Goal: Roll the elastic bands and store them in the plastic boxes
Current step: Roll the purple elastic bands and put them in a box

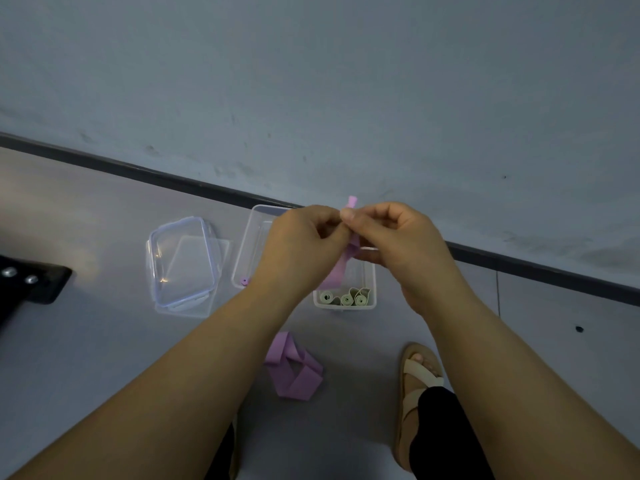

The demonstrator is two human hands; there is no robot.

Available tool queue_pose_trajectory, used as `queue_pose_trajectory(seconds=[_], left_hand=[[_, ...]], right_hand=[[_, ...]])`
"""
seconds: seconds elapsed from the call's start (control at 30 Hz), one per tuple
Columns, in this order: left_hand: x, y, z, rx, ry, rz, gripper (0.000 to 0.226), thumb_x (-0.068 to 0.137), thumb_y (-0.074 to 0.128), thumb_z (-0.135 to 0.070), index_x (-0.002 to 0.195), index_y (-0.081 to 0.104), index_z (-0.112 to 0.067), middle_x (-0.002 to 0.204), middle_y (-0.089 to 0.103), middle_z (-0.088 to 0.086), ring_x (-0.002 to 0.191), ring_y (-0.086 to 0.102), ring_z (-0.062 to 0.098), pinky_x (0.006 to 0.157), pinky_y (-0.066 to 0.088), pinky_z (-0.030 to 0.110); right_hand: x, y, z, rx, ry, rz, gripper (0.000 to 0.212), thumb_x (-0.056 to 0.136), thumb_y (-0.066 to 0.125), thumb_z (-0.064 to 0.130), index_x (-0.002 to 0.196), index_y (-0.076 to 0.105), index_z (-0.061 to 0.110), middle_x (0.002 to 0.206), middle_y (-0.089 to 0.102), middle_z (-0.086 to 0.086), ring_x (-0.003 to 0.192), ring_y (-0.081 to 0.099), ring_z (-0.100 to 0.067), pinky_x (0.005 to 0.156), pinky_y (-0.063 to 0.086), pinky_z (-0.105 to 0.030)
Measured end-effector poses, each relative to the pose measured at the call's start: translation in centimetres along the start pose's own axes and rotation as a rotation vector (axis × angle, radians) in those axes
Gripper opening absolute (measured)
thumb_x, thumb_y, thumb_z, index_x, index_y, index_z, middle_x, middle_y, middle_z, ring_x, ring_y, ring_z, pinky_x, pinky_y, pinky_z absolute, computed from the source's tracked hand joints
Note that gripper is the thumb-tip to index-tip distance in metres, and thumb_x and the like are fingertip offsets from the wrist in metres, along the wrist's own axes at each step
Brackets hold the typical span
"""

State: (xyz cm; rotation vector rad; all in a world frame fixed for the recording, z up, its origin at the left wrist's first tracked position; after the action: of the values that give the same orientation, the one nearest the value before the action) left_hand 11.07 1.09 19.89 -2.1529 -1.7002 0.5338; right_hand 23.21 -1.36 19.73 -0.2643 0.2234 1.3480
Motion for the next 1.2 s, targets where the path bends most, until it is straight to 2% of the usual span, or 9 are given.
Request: queue_pose_trajectory(seconds=[0.2, 0.3, 0.37, 0.43, 0.6, 0.77, 0.97, 1.13, 1.2], left_hand=[[0.1, 0.1, 0.4, -0.114, -0.043, 0.173, 0.026, 0.087, 0.056, -0.012, 0.084, 0.073, -0.031, 0.081, 0.073, -0.004, 0.082, 0.067, 0.013, 0.084, 0.055, 0.039], [0.8, -0.6, 0.6, -0.167, -0.084, 0.047, 0.021, 0.088, 0.056, -0.012, 0.084, 0.067, -0.03, 0.08, 0.066, -0.014, 0.071, 0.059, -0.001, 0.074, 0.051, 0.015], [1.0, -0.9, 0.5, -0.167, -0.07, 0.095, 0.019, 0.089, 0.059, -0.017, 0.102, 0.061, -0.031, 0.098, 0.063, -0.017, 0.086, 0.056, -0.008, 0.072, 0.041, 0.0], [1.0, -0.8, 0.5, -0.247, -0.058, 0.234, 0.027, 0.09, 0.059, -0.018, 0.115, 0.057, -0.028, 0.112, 0.064, -0.012, 0.104, 0.058, -0.001, 0.084, 0.042, 0.006], [0.6, -0.6, 0.2, -0.37, -0.031, 0.275, 0.012, 0.084, 0.066, -0.015, 0.095, 0.07, -0.013, 0.086, 0.074, 0.0, 0.081, 0.068, 0.01, 0.081, 0.051, 0.018], [0.8, -0.9, 0.4, -0.314, -0.033, 0.192, 0.009, 0.084, 0.067, -0.019, 0.076, 0.069, -0.019, 0.067, 0.065, -0.006, 0.063, 0.055, 0.003, 0.062, 0.045, 0.015], [0.8, -0.9, 0.2, -0.384, -0.028, 0.091, 0.008, 0.081, 0.071, -0.014, 0.074, 0.068, -0.015, 0.062, 0.067, -0.008, 0.061, 0.06, 0.006, 0.068, 0.054, 0.028], [0.9, -1.2, -0.2, -0.61, -0.088, 0.008, 0.007, 0.09, 0.058, -0.011, 0.085, 0.059, -0.007, 0.065, 0.066, -0.003, 0.063, 0.063, 0.01, 0.06, 0.056, 0.026], [1.3, -1.4, -0.2, -0.716, -0.166, -0.034, 0.008, 0.093, 0.054, -0.012, 0.089, 0.054, -0.005, 0.072, 0.064, 0.003, 0.067, 0.063, 0.014, 0.059, 0.055, 0.024]], right_hand=[[0.7, -1.3, 0.0, -0.14, 0.002, -0.086, 0.004, 0.083, 0.066, 0.015, 0.082, 0.065, 0.011, 0.077, 0.067, -0.005, 0.068, 0.064, -0.014, 0.074, 0.059, -0.036], [0.8, -2.0, 0.4, -0.274, -0.093, -0.055, 0.009, 0.085, 0.063, 0.019, 0.076, 0.064, 0.018, 0.075, 0.065, 0.002, 0.067, 0.06, -0.008, 0.072, 0.055, -0.031], [0.4, -2.1, 0.9, -0.356, -0.172, 0.053, 0.009, 0.085, 0.063, 0.023, 0.077, 0.064, 0.02, 0.073, 0.064, 0.008, 0.064, 0.058, 0.0, 0.066, 0.051, -0.02], [0.1, -2.3, 1.3, -0.356, -0.211, 0.137, 0.008, 0.085, 0.062, 0.021, 0.077, 0.064, 0.019, 0.07, 0.063, 0.011, 0.063, 0.057, 0.002, 0.063, 0.048, -0.014], [0.4, -2.9, 1.2, -0.283, -0.215, 0.118, 0.018, 0.087, 0.06, 0.011, 0.076, 0.066, 0.024, 0.075, 0.064, 0.001, 0.072, 0.058, -0.014, 0.078, 0.053, -0.039], [0.4, -2.6, 1.2, -0.263, -0.254, 0.124, 0.018, 0.09, 0.059, 0.012, 0.089, 0.068, 0.028, 0.09, 0.07, 0.005, 0.083, 0.065, -0.011, 0.079, 0.057, -0.032], [0.5, -2.3, 1.1, -0.162, -0.279, 0.066, 0.017, 0.09, 0.057, 0.019, 0.1, 0.062, 0.032, 0.095, 0.067, 0.012, 0.086, 0.065, -0.004, 0.083, 0.056, -0.031], [1.2, -2.0, -0.1, -0.088, -0.038, 0.21, 0.075, 0.06, 0.074, 0.039, 0.128, 0.046, 0.021, 0.109, 0.069, 0.003, 0.098, 0.066, -0.011, 0.085, 0.052, -0.028], [1.6, -1.6, -1.3, -0.182, 0.056, 0.149, 0.075, 0.064, 0.079, 0.035, 0.129, 0.046, 0.019, 0.118, 0.062, 0.003, 0.102, 0.062, -0.011, 0.084, 0.048, -0.027]])
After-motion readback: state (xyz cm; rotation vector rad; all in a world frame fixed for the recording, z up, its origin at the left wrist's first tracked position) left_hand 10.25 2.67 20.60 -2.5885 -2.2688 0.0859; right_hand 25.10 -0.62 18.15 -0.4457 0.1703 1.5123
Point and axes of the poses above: each hand's wrist, its own x-axis towards the middle knuckle, its own y-axis out of the palm, z = x × y, the point moved 1 cm from there along x, towards the middle knuckle
